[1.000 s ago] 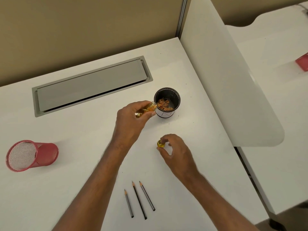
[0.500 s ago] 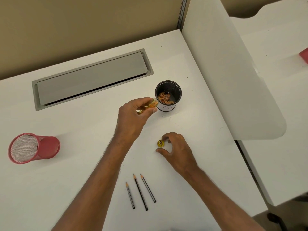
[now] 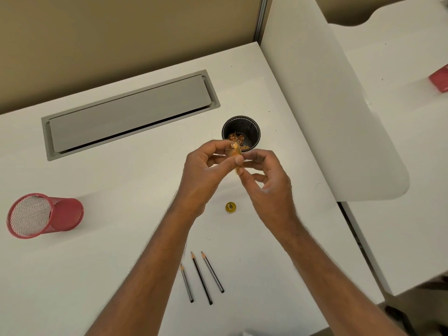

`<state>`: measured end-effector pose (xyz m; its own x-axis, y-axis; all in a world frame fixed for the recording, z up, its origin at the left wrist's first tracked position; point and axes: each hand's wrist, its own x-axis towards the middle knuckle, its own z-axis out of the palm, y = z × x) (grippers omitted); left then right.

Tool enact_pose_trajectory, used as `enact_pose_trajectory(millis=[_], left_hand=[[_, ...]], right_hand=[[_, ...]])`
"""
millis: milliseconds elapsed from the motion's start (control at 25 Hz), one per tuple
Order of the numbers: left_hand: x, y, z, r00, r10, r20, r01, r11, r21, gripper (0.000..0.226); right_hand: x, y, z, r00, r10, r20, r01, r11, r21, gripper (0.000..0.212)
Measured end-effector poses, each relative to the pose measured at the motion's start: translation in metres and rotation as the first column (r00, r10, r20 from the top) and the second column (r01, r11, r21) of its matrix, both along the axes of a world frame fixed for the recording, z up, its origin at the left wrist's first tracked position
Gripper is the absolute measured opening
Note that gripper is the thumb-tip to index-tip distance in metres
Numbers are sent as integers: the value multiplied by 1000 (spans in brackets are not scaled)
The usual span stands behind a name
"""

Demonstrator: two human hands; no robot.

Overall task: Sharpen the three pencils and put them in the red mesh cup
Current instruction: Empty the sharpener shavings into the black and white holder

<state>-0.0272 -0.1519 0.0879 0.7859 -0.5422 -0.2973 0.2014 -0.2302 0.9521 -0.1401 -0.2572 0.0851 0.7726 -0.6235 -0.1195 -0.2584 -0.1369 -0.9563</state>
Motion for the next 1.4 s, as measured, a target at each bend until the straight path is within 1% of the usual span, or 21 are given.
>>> enact_pose_trajectory(millis=[200, 280, 360, 440, 520, 600, 680, 760, 880, 1000, 1160, 1400], left_hand=[[-4, 0, 2, 998, -60, -1, 60, 998, -14, 25], [-4, -1, 2, 998, -69, -1, 69, 998, -12, 27], [0, -3, 0, 998, -51, 28, 51, 999, 5, 29], [6, -5, -4, 995, -5, 103, 0, 999, 48, 32], [14, -10, -9, 977, 14, 211, -46, 988, 146, 42], [20, -18, -16, 953, -36, 302, -41, 969, 243, 58], [25, -28, -24, 937, -107, 332, 0, 952, 306, 73], [29, -37, -32, 928, -156, 339, 30, 937, 349, 84], [32, -44, -41, 907, -186, 378, 35, 927, 373, 87], [32, -46, -48, 898, -195, 396, 33, 924, 380, 83], [33, -46, -52, 907, -188, 378, 38, 928, 370, 82], [32, -46, -52, 906, -190, 377, 36, 925, 379, 82]], right_hand=[[-5, -3, -6, 1000, -12, 21, 11, 999, 46, 28], [-7, -6, -6, 1000, -3, 21, 2, 1000, 29, 27], [-5, -16, -4, 1000, -4, 17, 5, 1000, -26, 26], [-1, -32, -1, 1000, -22, -5, 22, 992, -125, 26], [8, -50, 3, 998, -19, -62, 1, 957, -289, 27], [20, -66, 5, 987, 17, -159, -93, 868, -487, 27], [33, -75, 5, 963, 54, -264, -208, 775, -597, 28], [43, -80, 3, 943, 83, -322, -277, 733, -622, 28], [52, -81, 0, 930, 103, -352, -317, 707, -632, 29], [53, -80, -2, 933, 111, -343, -317, 708, -631, 30], [54, -79, -5, 921, 114, -374, -338, 713, -615, 31], [54, -80, -4, 935, 67, -348, -283, 732, -620, 29]])
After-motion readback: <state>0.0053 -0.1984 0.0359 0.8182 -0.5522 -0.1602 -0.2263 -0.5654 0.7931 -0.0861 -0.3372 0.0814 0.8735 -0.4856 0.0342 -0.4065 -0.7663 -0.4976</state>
